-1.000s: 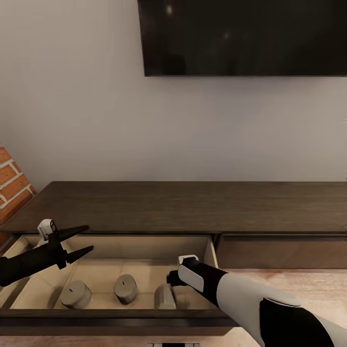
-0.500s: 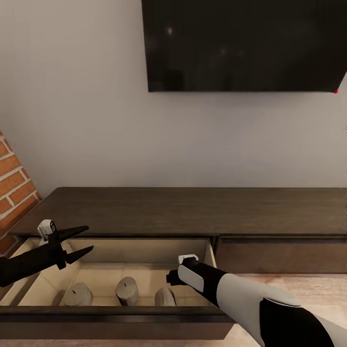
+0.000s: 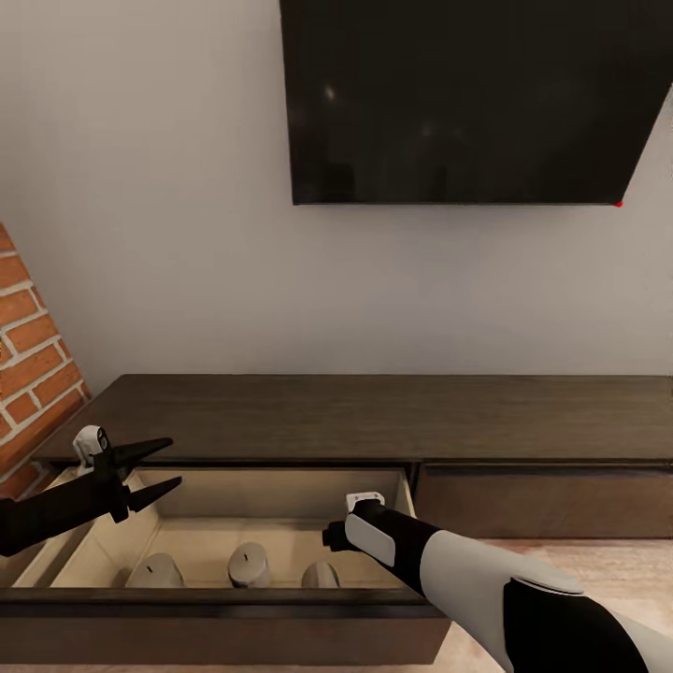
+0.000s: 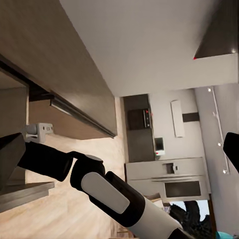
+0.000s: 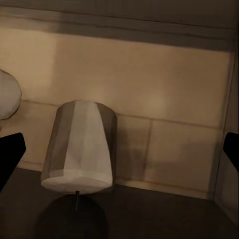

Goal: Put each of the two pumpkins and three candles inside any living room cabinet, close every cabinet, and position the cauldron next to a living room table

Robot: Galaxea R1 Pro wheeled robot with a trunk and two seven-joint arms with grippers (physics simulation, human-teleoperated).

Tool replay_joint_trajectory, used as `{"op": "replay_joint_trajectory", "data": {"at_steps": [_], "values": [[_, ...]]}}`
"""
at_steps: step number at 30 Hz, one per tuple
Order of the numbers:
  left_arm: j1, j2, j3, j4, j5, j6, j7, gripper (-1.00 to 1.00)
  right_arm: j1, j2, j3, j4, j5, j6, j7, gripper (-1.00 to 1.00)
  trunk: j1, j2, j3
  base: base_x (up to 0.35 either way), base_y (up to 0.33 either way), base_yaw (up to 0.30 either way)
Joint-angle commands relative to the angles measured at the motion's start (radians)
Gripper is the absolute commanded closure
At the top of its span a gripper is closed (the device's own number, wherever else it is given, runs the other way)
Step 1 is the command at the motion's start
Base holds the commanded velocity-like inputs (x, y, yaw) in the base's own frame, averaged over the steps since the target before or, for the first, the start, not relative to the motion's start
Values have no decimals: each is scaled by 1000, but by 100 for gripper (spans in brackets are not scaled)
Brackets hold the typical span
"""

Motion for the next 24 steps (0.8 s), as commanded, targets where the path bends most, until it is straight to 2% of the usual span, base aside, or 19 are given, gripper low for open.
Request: {"op": "replay_joint_trajectory", "data": {"at_steps": [1, 5, 9, 13, 24], "values": [[-1, 0, 1, 0, 5, 3, 5, -100, -1, 0, 5, -1, -5, 1, -5, -100, -1, 0, 3, -2, 0, 0], [-1, 0, 0, -2, 5, 3, 5, -100, -1, 0, 5, -1, -5, -15, -4, -100, -2, 1, 18, -6, 0, 0], [-1, 0, 0, -2, 5, 3, 5, -100, -1, 0, 5, -1, -5, -28, -4, -100, -4, 2, 34, -178, 21, 0], [-1, 0, 0, -1, 5, 3, 5, -100, -1, 0, 5, -1, -5, -42, -4, -100, -20, 30, 46, -86, 8, 0], [-1, 0, 0, -1, 5, 3, 5, -100, -1, 0, 4, -3, -5, -141, -4, -100, -62, 107, 81, -112, 17, 0]]}}
